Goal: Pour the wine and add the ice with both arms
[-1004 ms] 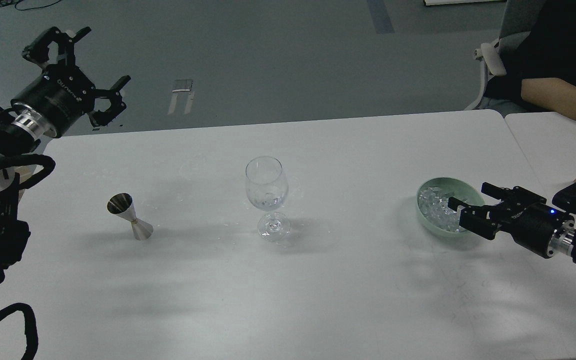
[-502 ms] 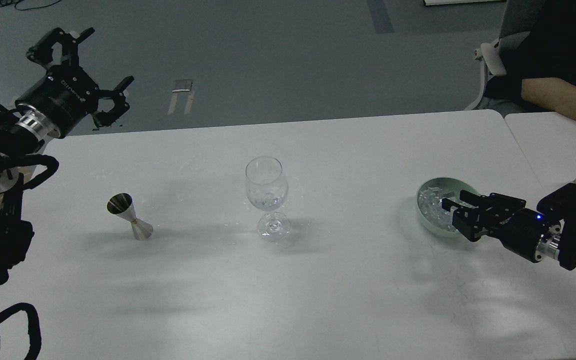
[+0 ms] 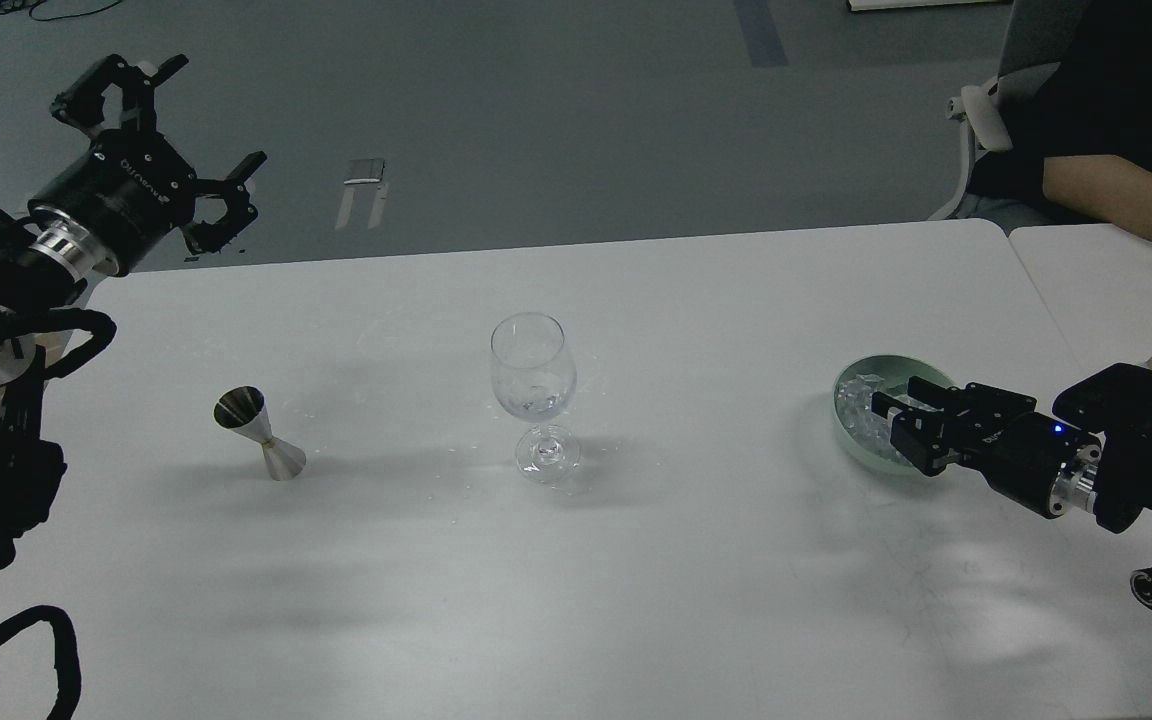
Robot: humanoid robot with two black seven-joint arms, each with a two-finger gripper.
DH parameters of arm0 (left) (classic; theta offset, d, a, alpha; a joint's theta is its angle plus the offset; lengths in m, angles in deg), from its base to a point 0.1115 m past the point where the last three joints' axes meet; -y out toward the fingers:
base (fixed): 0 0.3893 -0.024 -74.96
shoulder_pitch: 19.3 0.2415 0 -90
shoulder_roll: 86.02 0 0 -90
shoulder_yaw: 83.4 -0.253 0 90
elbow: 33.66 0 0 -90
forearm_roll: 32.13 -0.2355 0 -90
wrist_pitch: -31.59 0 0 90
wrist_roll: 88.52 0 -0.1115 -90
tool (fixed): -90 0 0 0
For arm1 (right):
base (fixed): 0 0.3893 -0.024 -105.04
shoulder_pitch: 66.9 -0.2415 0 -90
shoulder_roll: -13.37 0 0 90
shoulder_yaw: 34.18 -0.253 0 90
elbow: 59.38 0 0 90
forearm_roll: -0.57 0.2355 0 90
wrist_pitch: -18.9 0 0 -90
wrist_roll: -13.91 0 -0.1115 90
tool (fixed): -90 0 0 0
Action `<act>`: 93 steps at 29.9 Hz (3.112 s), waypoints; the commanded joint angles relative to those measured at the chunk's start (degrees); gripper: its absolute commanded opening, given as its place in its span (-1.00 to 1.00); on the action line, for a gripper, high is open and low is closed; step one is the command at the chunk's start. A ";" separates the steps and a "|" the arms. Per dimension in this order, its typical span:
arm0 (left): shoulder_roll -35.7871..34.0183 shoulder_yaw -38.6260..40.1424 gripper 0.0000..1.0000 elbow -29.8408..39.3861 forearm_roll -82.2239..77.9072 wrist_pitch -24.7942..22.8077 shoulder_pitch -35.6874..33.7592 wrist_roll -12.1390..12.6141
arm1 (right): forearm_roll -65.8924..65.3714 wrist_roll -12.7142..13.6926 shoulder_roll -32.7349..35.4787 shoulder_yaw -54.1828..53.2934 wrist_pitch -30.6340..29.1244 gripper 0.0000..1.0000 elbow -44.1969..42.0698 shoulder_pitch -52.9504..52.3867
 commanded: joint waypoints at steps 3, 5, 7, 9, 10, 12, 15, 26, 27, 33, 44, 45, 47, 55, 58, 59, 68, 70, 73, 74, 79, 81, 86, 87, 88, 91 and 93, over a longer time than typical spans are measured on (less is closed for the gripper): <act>-0.09 0.00 0.96 0.02 0.02 0.00 0.00 0.00 | -0.02 -0.01 -0.22 0.81 -0.35 0.00 -0.11 -0.05; -0.09 0.00 0.96 0.02 0.02 0.00 0.00 0.00 | -0.02 -0.01 -0.22 2.04 -0.35 -0.02 -0.11 -0.49; -0.09 0.00 0.96 0.02 0.02 0.00 0.00 0.00 | -0.02 -0.01 -0.22 2.40 -0.35 -0.02 -0.19 -0.76; -0.09 0.00 0.96 0.02 0.02 0.00 0.00 0.00 | -0.02 -0.01 -0.22 2.40 -0.35 -0.04 -0.19 -0.84; -0.09 0.00 0.96 0.02 0.02 0.00 0.00 0.00 | -0.02 -0.01 -0.22 2.40 -0.35 -0.04 -0.19 -0.84; -0.09 0.00 0.96 0.02 0.02 0.00 0.00 0.00 | -0.02 0.08 -0.22 2.40 -0.44 -0.09 -0.19 -0.84; -0.09 0.00 0.96 0.02 0.02 0.00 0.00 0.00 | -0.02 0.08 -0.22 2.40 -0.53 -0.21 -0.19 -0.84; 0.00 0.00 0.96 0.02 -0.06 0.00 0.00 0.00 | -0.02 0.26 0.21 2.40 -1.14 -0.63 -0.55 -0.84; 0.00 0.00 0.96 0.02 0.02 0.00 0.00 0.00 | -0.02 0.26 0.22 2.40 -1.14 -0.68 -0.46 -0.84; -0.17 0.00 0.96 0.02 0.02 0.00 0.00 0.00 | 0.68 0.17 0.48 2.22 -1.14 -0.77 0.68 -4.17; -0.35 0.00 0.96 -0.07 0.02 0.00 -0.09 0.00 | 0.95 -0.01 3.73 2.40 -7.37 -0.78 9.03 -20.51; -0.26 0.00 0.96 -0.07 0.02 0.00 -0.09 0.00 | 0.69 -0.01 3.30 2.49 -8.34 -0.78 9.47 -22.62; -0.17 0.00 0.96 -0.07 0.02 0.00 -0.09 0.00 | 0.25 -0.01 1.55 3.36 -9.92 -0.78 9.56 -25.70; -0.17 -0.08 0.96 0.02 0.02 0.00 -0.09 0.00 | -0.19 0.78 -9.08 13.54 -11.86 -0.78 9.12 -38.71; -0.17 0.00 0.96 0.02 0.02 0.00 -0.27 0.00 | -0.72 1.05 -12.86 15.75 -11.95 -0.78 8.42 -40.91; -0.17 0.00 0.96 0.02 0.02 0.00 -0.27 0.00 | -0.81 1.14 -14.27 16.28 -11.95 -0.78 8.07 -41.53; 0.09 -0.08 0.96 -0.07 -0.06 0.00 -0.09 0.00 | -2.56 1.49 -21.57 17.86 -13.53 -0.78 6.31 -43.29; 0.09 0.00 0.96 -0.07 -0.06 0.00 -0.09 0.00 | -2.65 1.49 -22.36 18.39 -13.53 -0.78 6.14 -43.38; 0.09 -0.08 0.96 -0.07 0.02 0.00 -0.18 0.00 | -2.92 1.49 -23.60 19.53 -13.88 -0.77 6.13 -43.56; 0.09 0.00 0.96 -0.07 -0.06 0.00 -0.18 0.00 | -3.00 1.49 -23.86 19.71 -14.06 -0.76 6.05 -43.65; 0.09 0.00 0.96 -0.07 -0.06 0.00 -0.27 0.00 | -3.01 1.49 -25.10 20.77 -14.41 -0.74 5.70 -44.09; 0.09 0.00 0.96 -0.07 -0.06 0.00 -0.27 0.00 | -3.01 1.49 -25.18 20.86 -14.41 -0.73 5.78 -44.00; 0.09 0.00 0.96 -0.07 -0.06 0.00 -0.27 0.00 | -3.01 1.49 -25.18 20.86 -14.68 -0.65 5.87 -43.91; 0.09 0.00 0.96 -0.07 -0.06 0.00 -0.18 0.00 | -2.92 1.49 -25.18 20.86 -14.76 -0.62 5.87 -43.91; 0.09 0.00 0.96 -0.07 -0.06 0.00 -0.27 0.00 | -2.92 1.49 -25.18 20.86 -14.77 -0.61 5.87 -43.91; 0.09 0.00 0.96 -0.07 -0.06 0.00 -0.27 0.00 | -2.92 1.49 -25.18 20.86 -14.77 -0.58 5.87 -43.82; 0.09 0.00 0.96 -0.07 -0.06 0.00 -0.27 0.00 | -2.92 1.49 -25.18 20.86 -15.11 -0.53 5.87 -43.65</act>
